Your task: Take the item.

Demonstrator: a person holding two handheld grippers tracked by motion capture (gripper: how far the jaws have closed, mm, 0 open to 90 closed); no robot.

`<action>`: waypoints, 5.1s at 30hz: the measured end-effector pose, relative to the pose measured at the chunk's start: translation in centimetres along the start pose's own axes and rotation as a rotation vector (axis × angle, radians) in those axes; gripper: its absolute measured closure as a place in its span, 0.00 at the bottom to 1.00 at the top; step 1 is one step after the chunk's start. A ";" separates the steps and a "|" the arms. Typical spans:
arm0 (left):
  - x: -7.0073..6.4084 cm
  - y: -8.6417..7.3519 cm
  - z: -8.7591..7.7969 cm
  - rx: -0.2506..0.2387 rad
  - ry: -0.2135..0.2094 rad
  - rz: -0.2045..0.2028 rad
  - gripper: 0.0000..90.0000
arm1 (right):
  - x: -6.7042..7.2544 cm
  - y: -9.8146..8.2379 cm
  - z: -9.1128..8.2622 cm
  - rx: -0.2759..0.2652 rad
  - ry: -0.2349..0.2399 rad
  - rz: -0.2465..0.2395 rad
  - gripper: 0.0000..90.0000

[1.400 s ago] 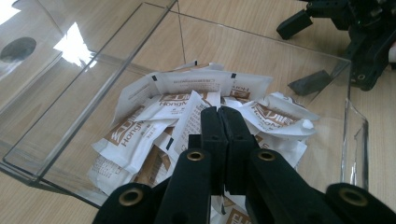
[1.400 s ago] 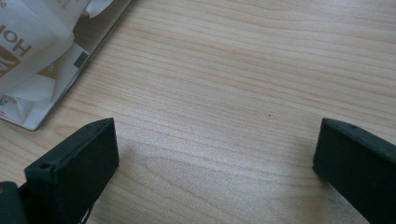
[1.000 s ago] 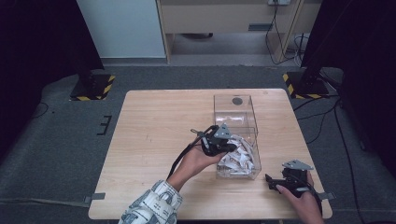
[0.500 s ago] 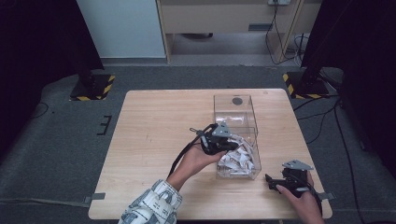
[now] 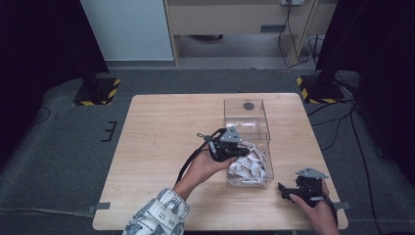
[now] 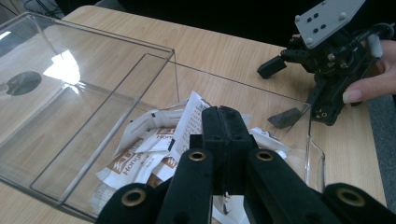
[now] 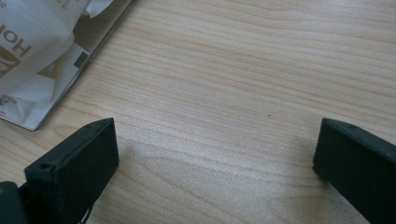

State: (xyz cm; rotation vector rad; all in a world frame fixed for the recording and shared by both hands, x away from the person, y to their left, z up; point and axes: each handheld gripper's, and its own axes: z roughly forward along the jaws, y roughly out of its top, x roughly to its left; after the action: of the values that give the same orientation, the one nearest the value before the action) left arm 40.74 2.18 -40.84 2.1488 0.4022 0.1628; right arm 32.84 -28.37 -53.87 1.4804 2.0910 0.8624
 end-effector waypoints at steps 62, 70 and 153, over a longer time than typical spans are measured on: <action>3.5 -0.5 -7.7 -0.120 0.083 -0.008 1.00 | 0.0 0.0 0.0 0.000 0.001 0.000 0.01; 4.2 -1.3 -8.7 -0.116 0.099 -0.012 1.00 | 0.0 0.0 0.0 0.000 0.000 0.000 0.01; 13.2 -7.4 -7.0 -0.002 0.235 -0.133 1.00 | 0.0 0.1 0.1 -0.001 0.003 -0.002 0.01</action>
State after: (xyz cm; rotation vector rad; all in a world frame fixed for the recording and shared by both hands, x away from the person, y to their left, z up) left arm 49.57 16.06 -43.37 2.0992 0.6783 0.3409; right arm 32.95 -28.35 -53.88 1.4766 2.0936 0.8658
